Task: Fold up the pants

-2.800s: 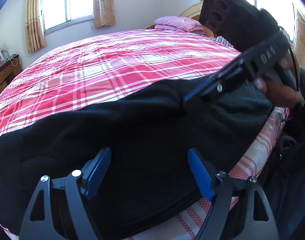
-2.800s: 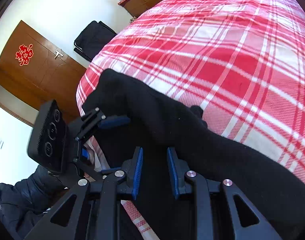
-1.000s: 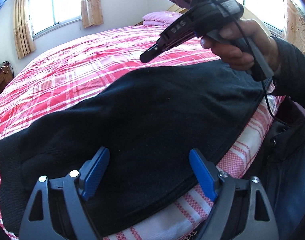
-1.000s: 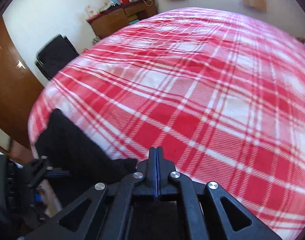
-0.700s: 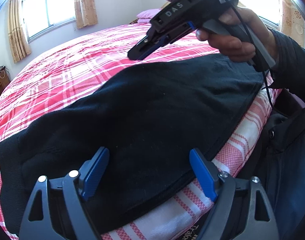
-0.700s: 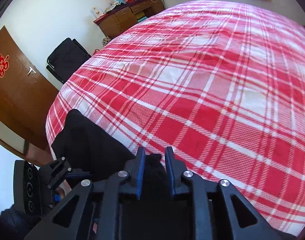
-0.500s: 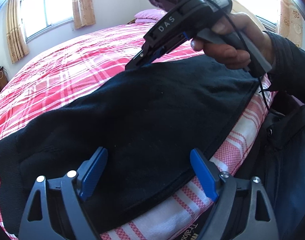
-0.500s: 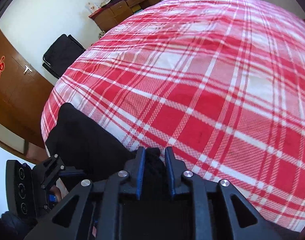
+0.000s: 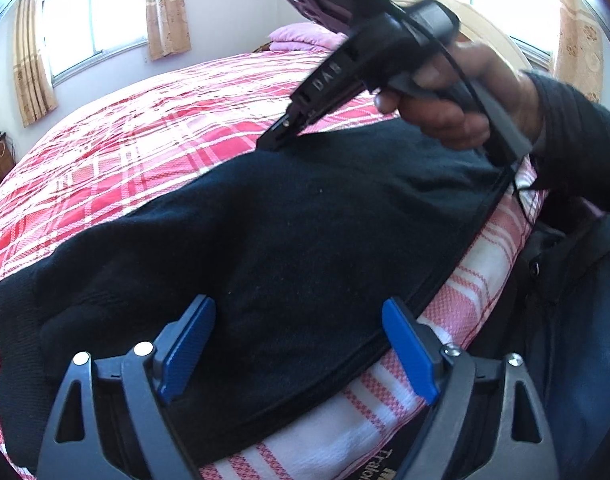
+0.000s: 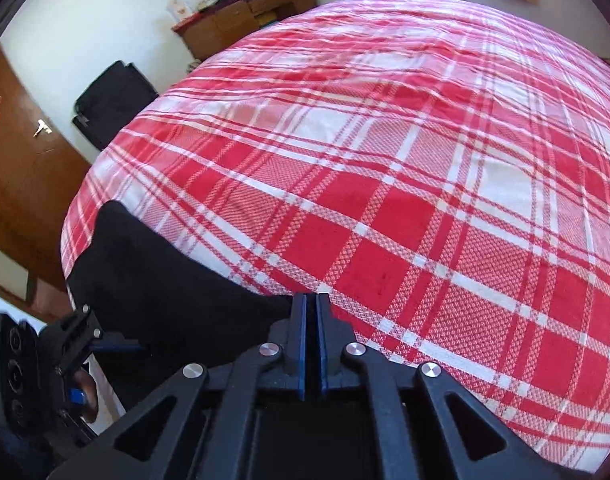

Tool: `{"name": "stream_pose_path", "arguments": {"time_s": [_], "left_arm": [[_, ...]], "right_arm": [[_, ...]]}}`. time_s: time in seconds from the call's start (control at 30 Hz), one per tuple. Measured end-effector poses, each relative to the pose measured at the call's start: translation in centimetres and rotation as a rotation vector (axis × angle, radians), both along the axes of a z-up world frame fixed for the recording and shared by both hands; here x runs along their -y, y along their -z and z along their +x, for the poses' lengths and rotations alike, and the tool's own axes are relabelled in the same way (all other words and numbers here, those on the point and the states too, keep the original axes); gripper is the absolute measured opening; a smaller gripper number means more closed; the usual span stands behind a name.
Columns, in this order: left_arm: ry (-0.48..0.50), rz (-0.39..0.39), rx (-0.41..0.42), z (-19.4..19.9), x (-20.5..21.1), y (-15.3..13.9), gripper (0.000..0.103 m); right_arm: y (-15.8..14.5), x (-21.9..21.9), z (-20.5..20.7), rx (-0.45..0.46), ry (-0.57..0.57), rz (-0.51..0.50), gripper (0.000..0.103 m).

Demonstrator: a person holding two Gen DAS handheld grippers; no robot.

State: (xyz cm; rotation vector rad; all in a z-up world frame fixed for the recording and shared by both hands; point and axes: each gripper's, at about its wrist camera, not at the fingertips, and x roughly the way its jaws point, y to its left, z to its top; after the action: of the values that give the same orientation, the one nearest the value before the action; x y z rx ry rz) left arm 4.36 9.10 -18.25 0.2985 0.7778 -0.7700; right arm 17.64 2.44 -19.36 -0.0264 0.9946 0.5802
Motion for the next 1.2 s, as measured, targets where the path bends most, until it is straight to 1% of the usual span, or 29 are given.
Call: {"name": "stream_pose_path", "arguments": {"time_s": [0.03, 0.07, 0.1, 0.17, 0.2, 0.27, 0.37, 0.43, 0.53, 0.6, 0.63, 0.67, 0.7, 0.73, 0.77, 0.8, 0.83, 0.87, 0.93, 1.0, 1.07, 1.13, 1.2], "left_arm": [[-0.003, -0.009, -0.008, 0.0, 0.0, -0.3, 0.088], [-0.001, -0.026, -0.016, 0.0, 0.1, -0.7, 0.088], [-0.002, -0.045, -0.018, -0.1, 0.1, -1.0, 0.088], [-0.005, -0.093, -0.025, -0.1, 0.3, -1.7, 0.088], [-0.010, -0.113, -0.029, -0.1, 0.5, -2.0, 0.088], [-0.005, -0.126, -0.030, 0.0, 1.2, -2.4, 0.088], [0.035, -0.100, -0.004, -0.5, 3.3, -2.6, 0.088], [0.063, -0.086, 0.002, -0.5, 4.5, -2.7, 0.088], [0.109, -0.060, -0.013, -0.9, 6.2, -2.1, 0.088], [0.140, -0.032, -0.050, -0.9, 6.8, -1.4, 0.088], [0.150, -0.007, -0.069, -0.9, 7.1, -0.8, 0.088], [0.149, 0.015, -0.070, -1.0, 7.2, -0.4, 0.088], [0.155, 0.028, -0.044, -1.4, 7.2, -0.2, 0.088], [0.160, 0.035, -0.033, -1.6, 7.3, -0.3, 0.088], [0.159, 0.040, -0.031, -1.7, 7.2, -0.4, 0.088], [0.152, 0.033, -0.035, -1.7, 7.1, -0.7, 0.088], [0.147, 0.022, -0.037, -1.6, 6.8, -0.9, 0.088], [0.137, 0.003, -0.035, -1.5, 6.8, -1.2, 0.088], [0.114, -0.023, -0.020, -1.4, 6.9, -1.7, 0.088], [0.082, -0.040, 0.008, -1.3, 6.8, -2.3, 0.088], [0.055, -0.051, 0.002, -0.5, 6.9, -2.4, 0.088], [0.032, -0.031, -0.021, 0.1, 7.1, -2.0, 0.088], [0.022, 0.007, -0.058, 0.3, 7.5, -0.7, 0.088]], "right_arm": [[-0.3, 0.5, -0.1, 0.005, 0.001, 0.016, 0.009], [-0.9, 1.1, -0.4, 0.012, 0.012, 0.014, 0.018], [-1.5, 1.8, -0.7, 0.022, 0.016, 0.011, 0.034], [-3.0, 3.8, -2.0, 0.060, 0.010, 0.008, 0.051], [-3.8, 4.8, -2.6, 0.080, 0.010, 0.006, 0.051], [-5.1, 7.4, -4.0, 0.112, 0.026, -0.012, 0.051], [-6.1, 11.6, -6.1, 0.134, 0.076, -0.022, 0.051], [-6.0, 14.0, -7.4, 0.122, 0.108, -0.015, 0.051], [-4.4, 16.5, -8.7, 0.066, 0.128, 0.026, 0.051], [-2.7, 17.5, -9.0, 0.026, 0.138, 0.031, 0.051], [-1.5, 18.0, -8.8, 0.020, 0.172, 0.005, 0.051], [-0.8, 18.5, -8.5, 0.016, 0.210, -0.021, 0.051], [0.1, 19.1, -8.1, 0.008, 0.263, -0.052, 0.051], [0.6, 20.0, -7.8, 0.007, 0.290, -0.039, 0.051], [0.5, 20.7, -7.8, 0.003, 0.298, 0.018, 0.051], [0.2, 21.1, -8.0, 0.000, 0.304, 0.045, 0.051], [-0.2, 21.4, -8.4, 0.007, 0.311, 0.045, 0.051], [-0.8, 21.4, -9.2, 0.038, 0.315, 0.023, 0.051], [-1.7, 21.0, -11.1, 0.097, 0.287, -0.033, 0.051], [-2.2, 20.3, -13.2, 0.125, 0.243, -0.079, 0.051], [-2.5, 19.3, -15.3, 0.162, 0.204, -0.145, 0.051], [-2.0, 18.0, -16.8, 0.186, 0.167, -0.222, 0.051], [-0.7, 17.2, -17.8, 0.169, 0.116, -0.268, 0.051]]}}
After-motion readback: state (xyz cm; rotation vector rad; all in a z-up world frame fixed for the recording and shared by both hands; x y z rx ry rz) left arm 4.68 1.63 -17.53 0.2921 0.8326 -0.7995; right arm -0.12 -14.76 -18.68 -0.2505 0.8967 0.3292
